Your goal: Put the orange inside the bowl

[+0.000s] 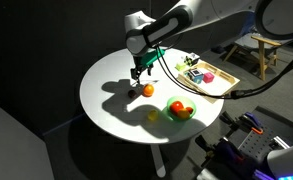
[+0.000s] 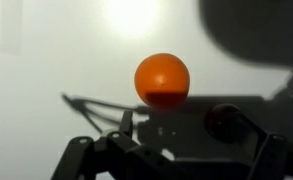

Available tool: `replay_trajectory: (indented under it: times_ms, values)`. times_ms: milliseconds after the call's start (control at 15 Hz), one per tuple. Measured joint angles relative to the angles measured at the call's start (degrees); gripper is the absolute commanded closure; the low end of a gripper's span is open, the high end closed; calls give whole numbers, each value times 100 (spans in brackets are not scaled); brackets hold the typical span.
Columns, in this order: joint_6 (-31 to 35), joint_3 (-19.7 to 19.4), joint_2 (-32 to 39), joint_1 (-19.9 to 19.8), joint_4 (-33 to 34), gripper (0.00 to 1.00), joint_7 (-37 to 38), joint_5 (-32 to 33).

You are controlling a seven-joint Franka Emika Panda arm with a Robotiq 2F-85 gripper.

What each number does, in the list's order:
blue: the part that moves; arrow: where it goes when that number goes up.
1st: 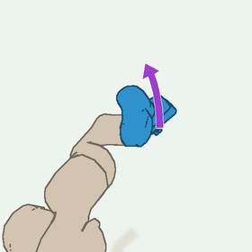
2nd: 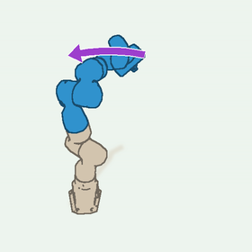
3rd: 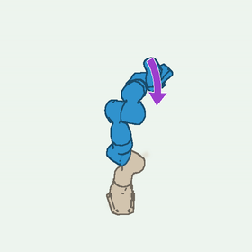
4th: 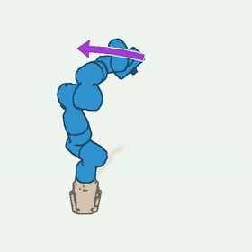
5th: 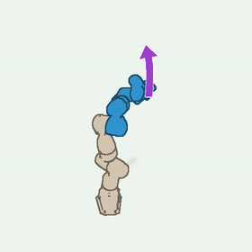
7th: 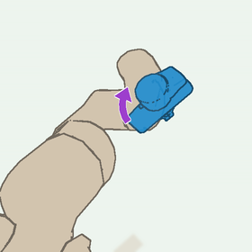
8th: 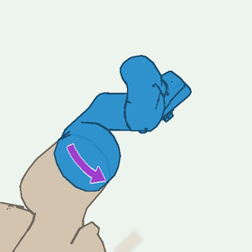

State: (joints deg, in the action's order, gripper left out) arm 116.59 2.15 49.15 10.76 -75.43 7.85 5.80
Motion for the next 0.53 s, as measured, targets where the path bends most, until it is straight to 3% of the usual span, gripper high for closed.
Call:
replay_trajectory:
  times_ms: [533]
  values:
    - [170,-45,-275,1,-619,0,0,0]
